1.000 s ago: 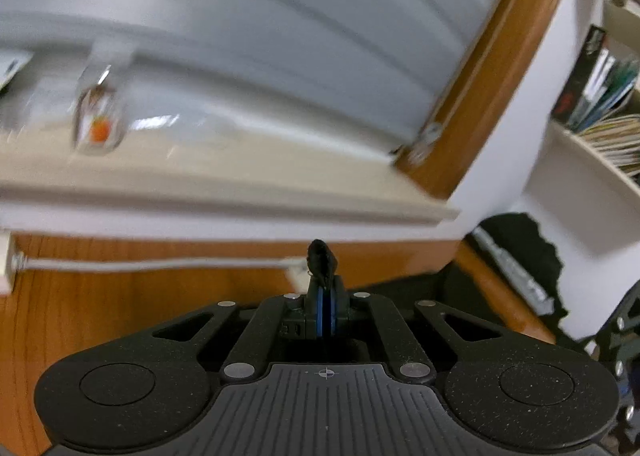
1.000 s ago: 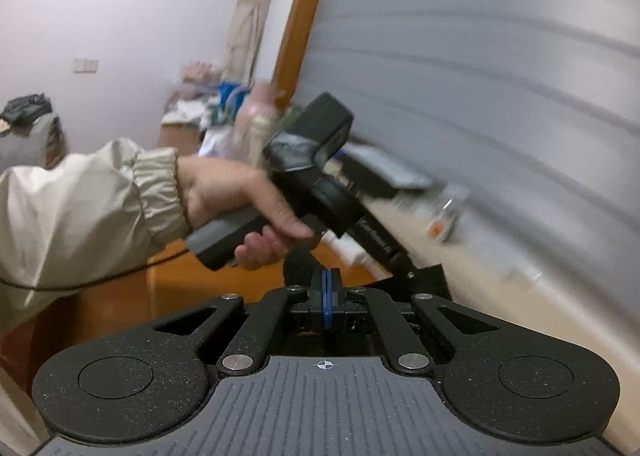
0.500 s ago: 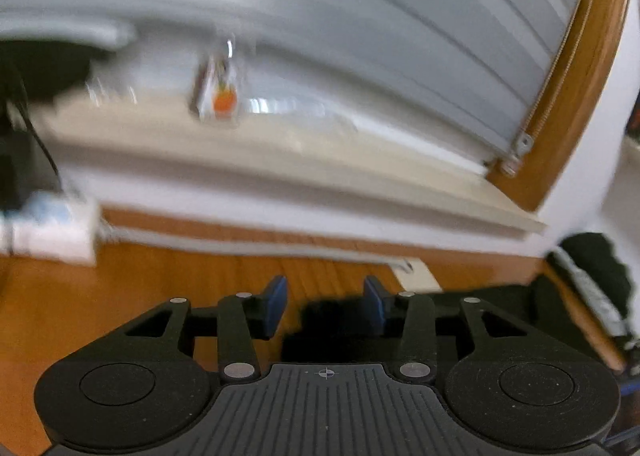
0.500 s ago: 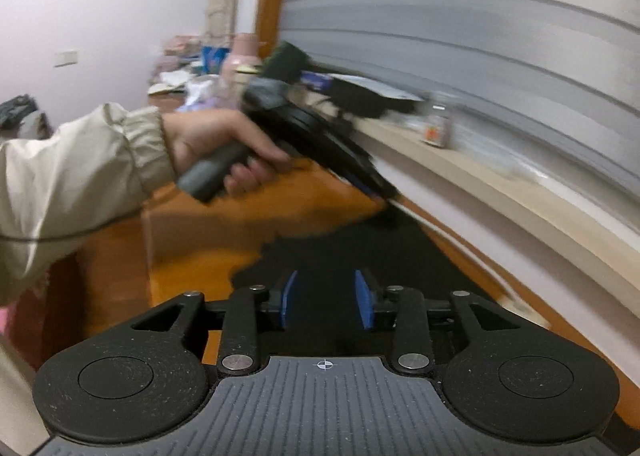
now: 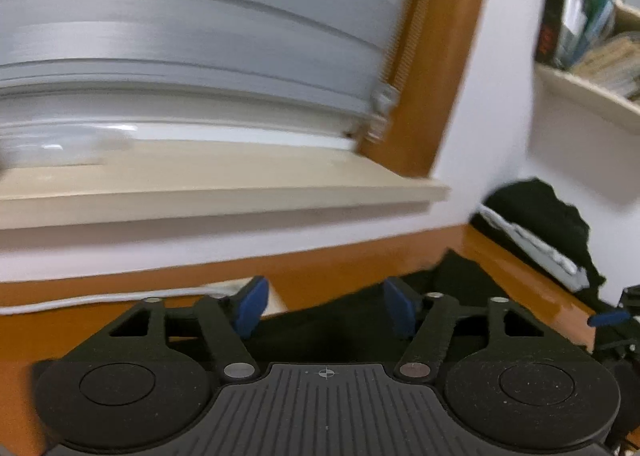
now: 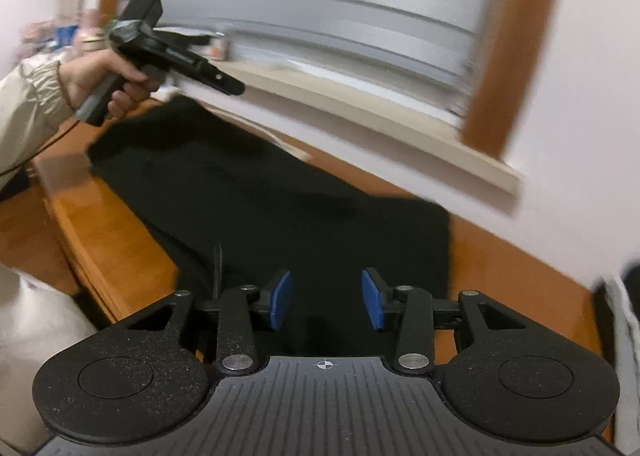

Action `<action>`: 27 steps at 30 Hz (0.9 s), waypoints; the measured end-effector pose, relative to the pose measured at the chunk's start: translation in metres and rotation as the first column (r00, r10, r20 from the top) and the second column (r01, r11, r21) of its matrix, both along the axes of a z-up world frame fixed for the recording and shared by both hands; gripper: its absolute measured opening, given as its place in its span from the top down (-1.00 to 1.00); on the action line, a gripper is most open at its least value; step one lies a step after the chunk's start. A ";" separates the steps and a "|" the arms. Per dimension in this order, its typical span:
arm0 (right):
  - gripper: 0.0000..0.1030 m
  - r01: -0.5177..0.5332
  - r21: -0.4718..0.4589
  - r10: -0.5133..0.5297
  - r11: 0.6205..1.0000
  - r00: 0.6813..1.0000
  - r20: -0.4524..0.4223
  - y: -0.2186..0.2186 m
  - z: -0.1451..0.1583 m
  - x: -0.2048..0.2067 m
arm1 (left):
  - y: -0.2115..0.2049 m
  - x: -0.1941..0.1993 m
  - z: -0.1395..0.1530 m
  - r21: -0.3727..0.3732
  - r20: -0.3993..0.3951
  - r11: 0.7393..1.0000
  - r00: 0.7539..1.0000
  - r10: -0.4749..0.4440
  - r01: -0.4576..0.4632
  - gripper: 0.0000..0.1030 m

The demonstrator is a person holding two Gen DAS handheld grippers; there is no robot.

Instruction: Fold clothes

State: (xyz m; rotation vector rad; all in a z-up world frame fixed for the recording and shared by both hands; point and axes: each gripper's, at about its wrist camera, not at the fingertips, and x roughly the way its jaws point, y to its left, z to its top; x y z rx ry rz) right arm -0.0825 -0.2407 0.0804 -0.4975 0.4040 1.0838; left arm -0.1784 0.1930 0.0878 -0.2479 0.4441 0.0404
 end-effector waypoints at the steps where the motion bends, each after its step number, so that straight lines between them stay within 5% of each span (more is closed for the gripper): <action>1: 0.20 0.012 0.005 -0.012 1.000 1.000 -0.008 -0.008 -0.001 0.001 | -0.008 0.014 -0.004 0.004 -0.005 1.000 1.000 -0.019 0.019 -0.35; 6: 0.20 0.059 0.045 -0.057 0.997 0.998 -0.039 -0.047 0.011 -0.002 | -0.037 0.065 -0.031 0.055 -0.044 0.993 0.994 -0.100 0.102 -0.36; 10: 0.14 0.121 0.068 -0.123 0.990 0.992 0.032 -0.090 0.057 -0.029 | -0.039 0.079 -0.057 0.077 -0.081 0.989 0.989 -0.123 0.129 -0.36; 15: -0.33 0.204 0.061 -0.211 0.977 0.967 0.144 -0.123 0.087 -0.047 | -0.025 0.083 -0.075 0.010 -0.106 0.994 0.989 -0.107 0.108 -0.36; 19: -0.30 0.188 0.082 -0.196 0.979 0.975 0.101 -0.107 0.051 -0.032 | -0.021 0.081 -0.074 0.008 -0.104 0.995 0.990 -0.100 0.101 -0.36; 24: 0.10 0.131 0.096 -0.138 0.987 0.988 0.067 -0.049 -0.033 -0.011 | -0.021 0.081 -0.073 0.014 -0.110 0.995 0.989 -0.095 0.097 -0.36; 27: 0.10 0.124 0.102 -0.130 0.987 0.990 0.062 -0.031 -0.062 -0.001 | -0.019 0.081 -0.073 0.009 -0.108 0.996 0.990 -0.088 0.090 -0.36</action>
